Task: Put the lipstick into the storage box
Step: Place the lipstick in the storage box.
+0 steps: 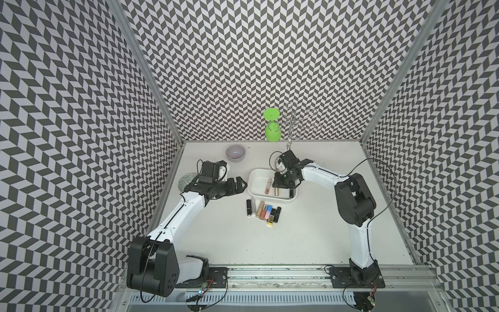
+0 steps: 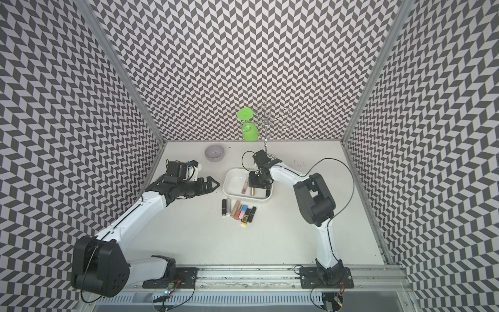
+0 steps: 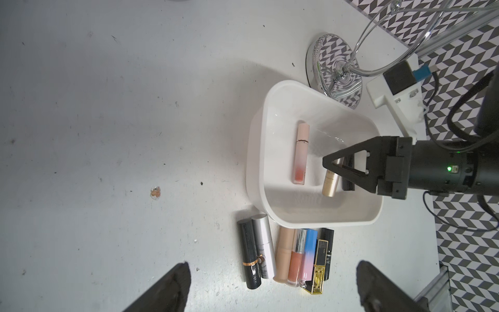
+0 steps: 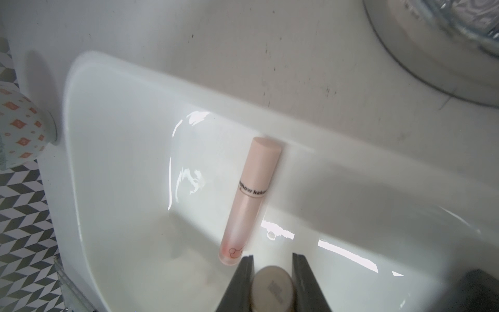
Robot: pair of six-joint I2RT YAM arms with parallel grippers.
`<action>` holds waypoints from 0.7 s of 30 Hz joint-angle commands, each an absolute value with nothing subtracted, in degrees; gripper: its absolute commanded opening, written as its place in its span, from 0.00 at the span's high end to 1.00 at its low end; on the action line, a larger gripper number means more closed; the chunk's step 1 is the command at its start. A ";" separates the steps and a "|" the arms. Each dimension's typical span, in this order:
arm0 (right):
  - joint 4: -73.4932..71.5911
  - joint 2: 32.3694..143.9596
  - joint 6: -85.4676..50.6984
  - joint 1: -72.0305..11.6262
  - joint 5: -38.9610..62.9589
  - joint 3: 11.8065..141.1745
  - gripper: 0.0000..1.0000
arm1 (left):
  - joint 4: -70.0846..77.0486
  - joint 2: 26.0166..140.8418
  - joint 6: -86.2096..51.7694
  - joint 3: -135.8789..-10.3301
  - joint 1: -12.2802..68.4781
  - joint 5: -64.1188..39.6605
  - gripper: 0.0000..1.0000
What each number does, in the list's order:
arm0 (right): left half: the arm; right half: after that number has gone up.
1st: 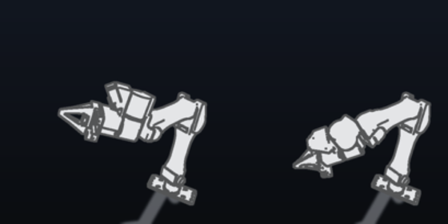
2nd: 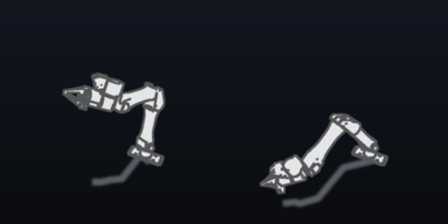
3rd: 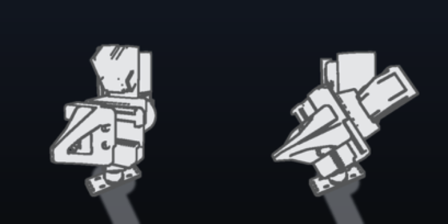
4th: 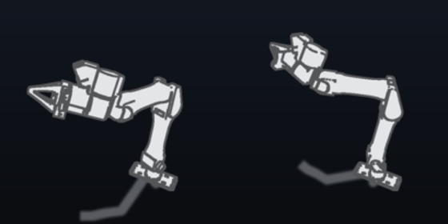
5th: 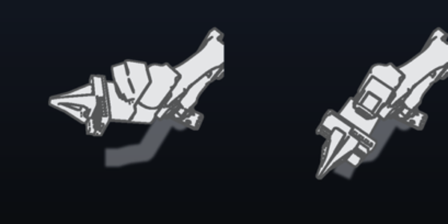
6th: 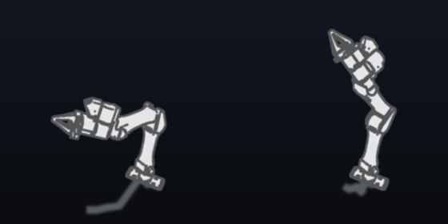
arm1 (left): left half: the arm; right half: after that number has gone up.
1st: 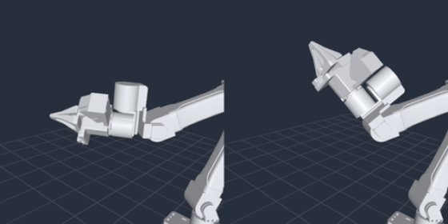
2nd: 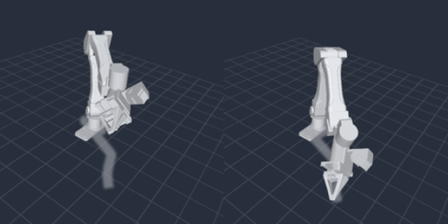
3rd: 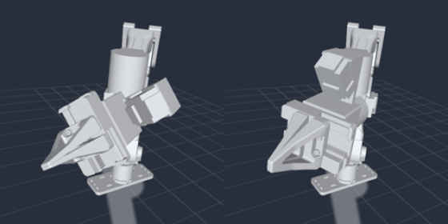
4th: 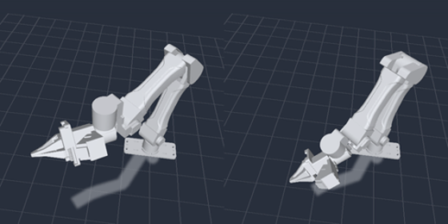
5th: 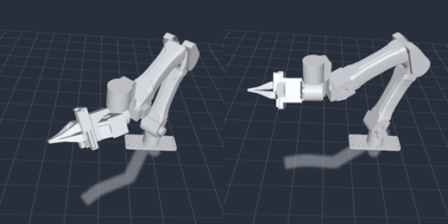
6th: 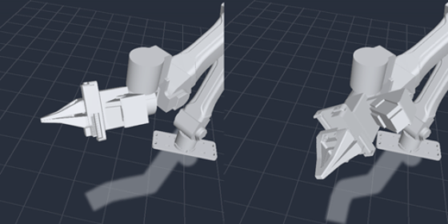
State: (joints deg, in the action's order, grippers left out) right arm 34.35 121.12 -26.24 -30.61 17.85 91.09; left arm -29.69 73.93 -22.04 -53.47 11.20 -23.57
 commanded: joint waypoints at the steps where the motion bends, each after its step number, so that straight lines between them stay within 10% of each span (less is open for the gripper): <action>1: 31.36 122.49 -27.84 -30.50 16.35 92.89 0.74 | -31.44 73.96 -19.44 -54.02 10.51 -24.87 0.01; 21: 31.75 117.37 -28.67 -30.42 15.90 91.93 0.65 | -31.76 70.99 -19.93 -51.70 10.11 -27.55 0.01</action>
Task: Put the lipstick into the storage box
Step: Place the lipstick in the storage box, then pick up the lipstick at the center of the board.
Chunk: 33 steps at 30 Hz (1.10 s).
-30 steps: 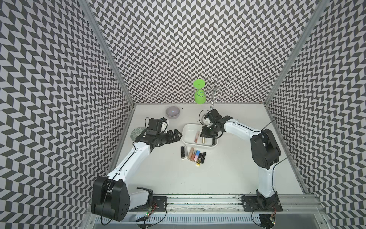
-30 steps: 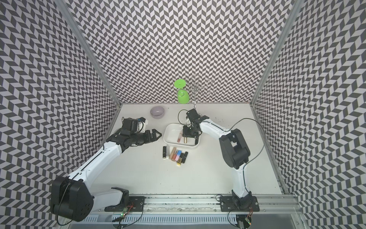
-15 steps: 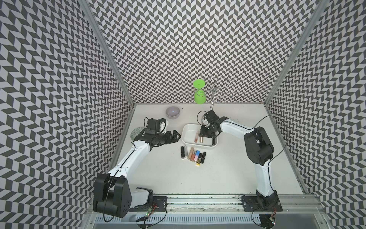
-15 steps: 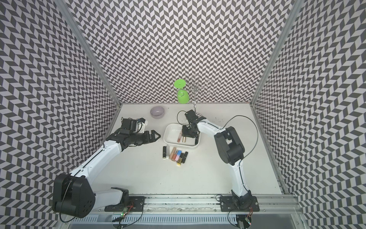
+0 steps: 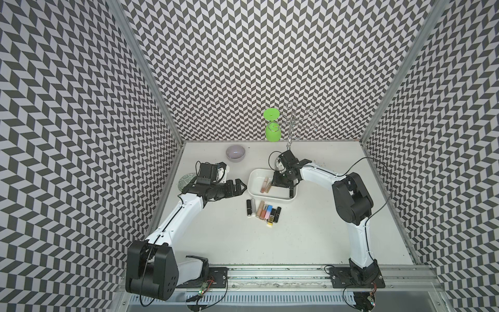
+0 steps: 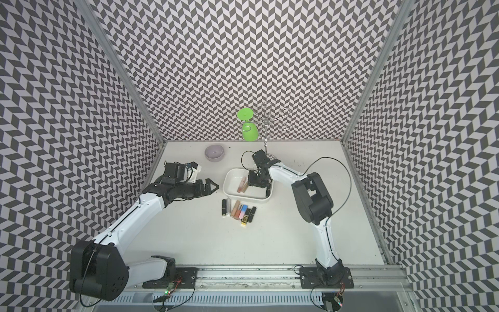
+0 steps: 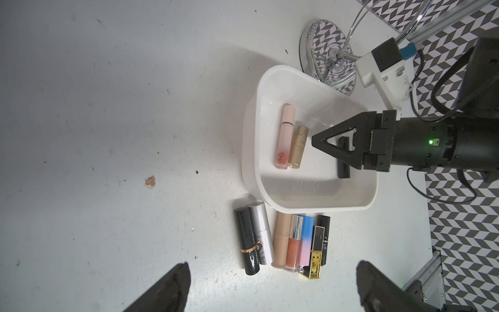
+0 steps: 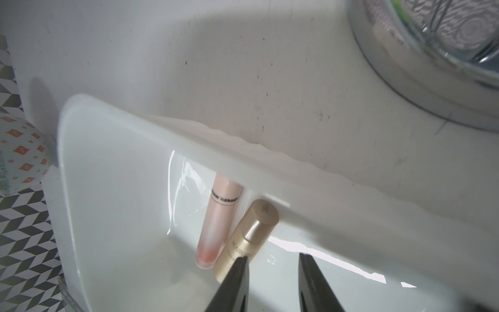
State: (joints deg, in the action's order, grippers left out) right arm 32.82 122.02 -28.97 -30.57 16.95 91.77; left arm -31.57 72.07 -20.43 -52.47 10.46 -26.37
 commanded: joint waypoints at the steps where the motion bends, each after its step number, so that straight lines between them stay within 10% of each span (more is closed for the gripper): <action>1: 31.58 116.19 -28.49 -30.42 16.12 91.24 0.65 | -31.56 70.96 -19.88 -51.52 10.11 -27.80 0.01; 17: 23.29 90.64 -24.73 -30.47 22.22 75.66 0.63 | -26.56 71.35 -23.81 -45.69 11.32 -30.58 0.01; 33: 20.99 73.00 -21.82 -30.46 25.59 64.78 0.45 | -32.31 74.91 -26.77 -45.18 22.30 -9.96 0.02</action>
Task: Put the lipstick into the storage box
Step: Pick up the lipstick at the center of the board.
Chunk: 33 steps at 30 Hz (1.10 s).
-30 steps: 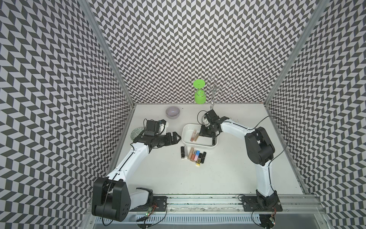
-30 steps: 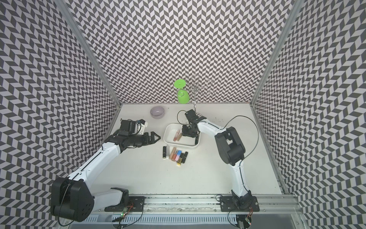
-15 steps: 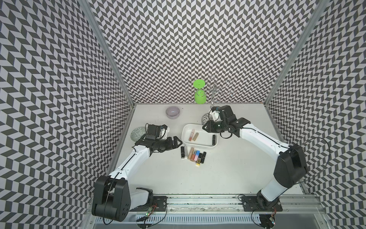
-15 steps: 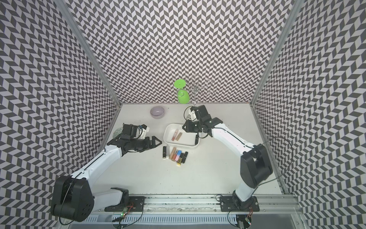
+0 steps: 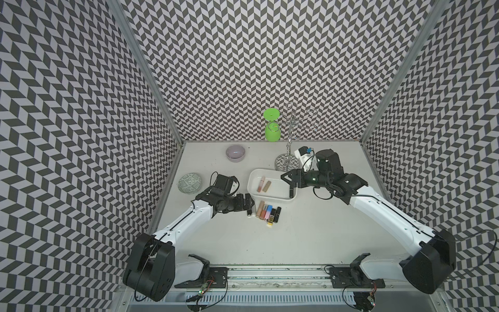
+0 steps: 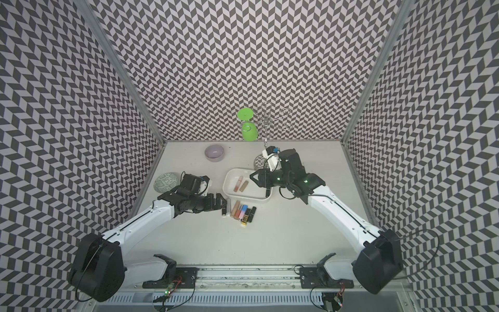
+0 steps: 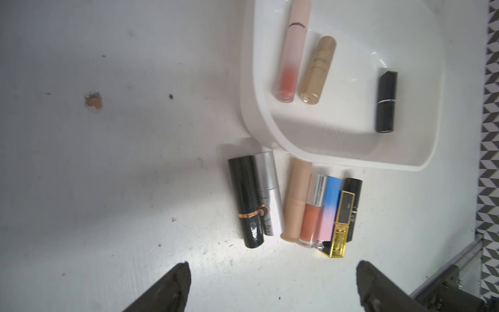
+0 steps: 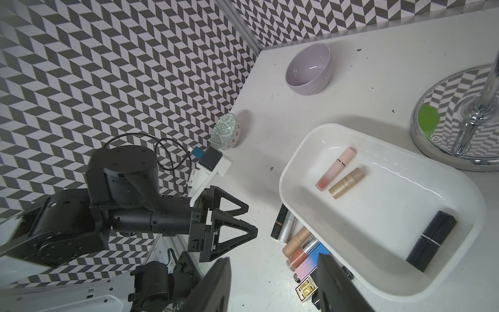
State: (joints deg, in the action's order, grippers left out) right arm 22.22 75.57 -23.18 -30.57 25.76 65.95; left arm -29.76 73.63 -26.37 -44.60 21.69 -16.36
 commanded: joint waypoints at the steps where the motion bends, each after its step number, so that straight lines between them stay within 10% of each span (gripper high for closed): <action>1: 21.09 72.37 -21.79 -30.42 25.34 64.25 0.45 | -32.51 75.37 -26.56 -45.48 22.57 -9.06 0.04; 33: 19.95 69.79 -19.10 -30.42 22.68 61.26 0.44 | -30.82 93.13 -23.56 -51.75 27.15 -3.27 0.36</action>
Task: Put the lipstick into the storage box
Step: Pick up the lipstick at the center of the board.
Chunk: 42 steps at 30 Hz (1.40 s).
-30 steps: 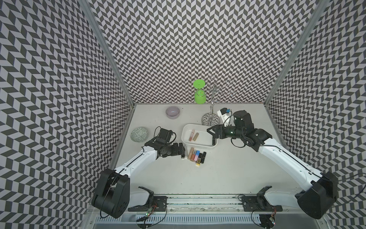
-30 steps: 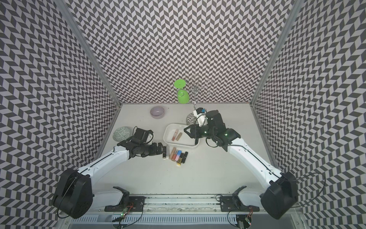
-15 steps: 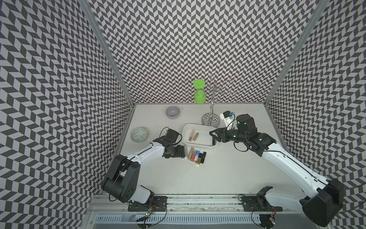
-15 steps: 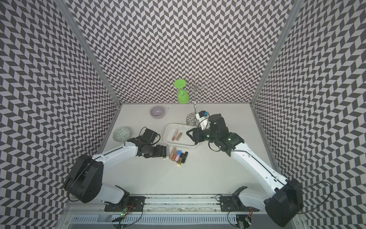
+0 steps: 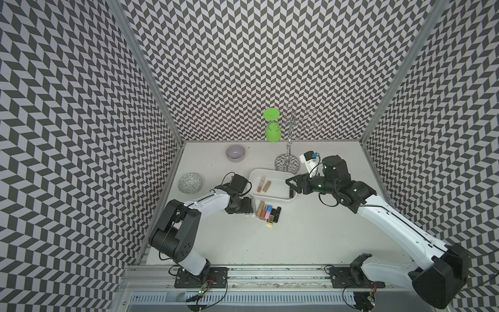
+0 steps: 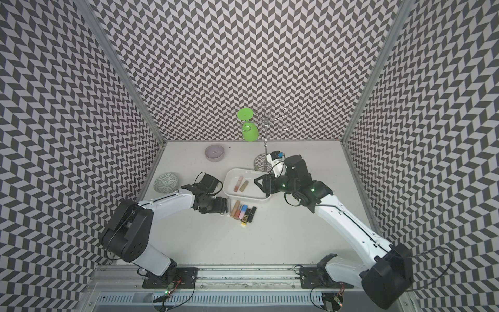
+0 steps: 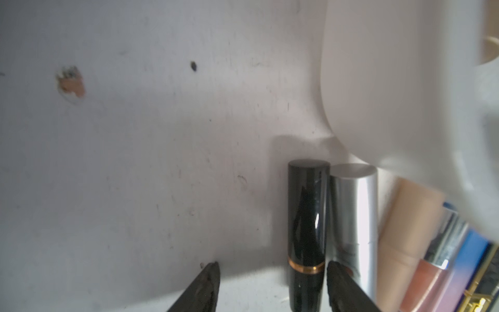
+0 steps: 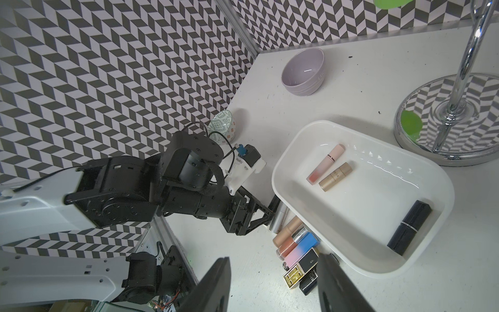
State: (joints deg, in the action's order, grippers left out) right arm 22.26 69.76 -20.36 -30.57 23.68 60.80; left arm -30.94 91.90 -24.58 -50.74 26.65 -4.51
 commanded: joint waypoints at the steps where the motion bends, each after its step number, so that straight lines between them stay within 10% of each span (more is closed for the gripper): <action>1: 20.03 69.83 -18.99 -30.34 22.55 61.26 0.44 | -30.92 93.36 -23.48 -51.84 27.10 -3.16 0.38; 25: 17.17 70.17 -19.78 -30.06 22.98 59.94 0.44 | -32.24 94.02 -20.69 -48.36 26.79 -2.99 0.84; 42: 16.90 71.85 -22.20 -30.06 24.89 63.73 0.39 | -39.20 83.46 -19.08 -53.44 19.31 -9.81 0.87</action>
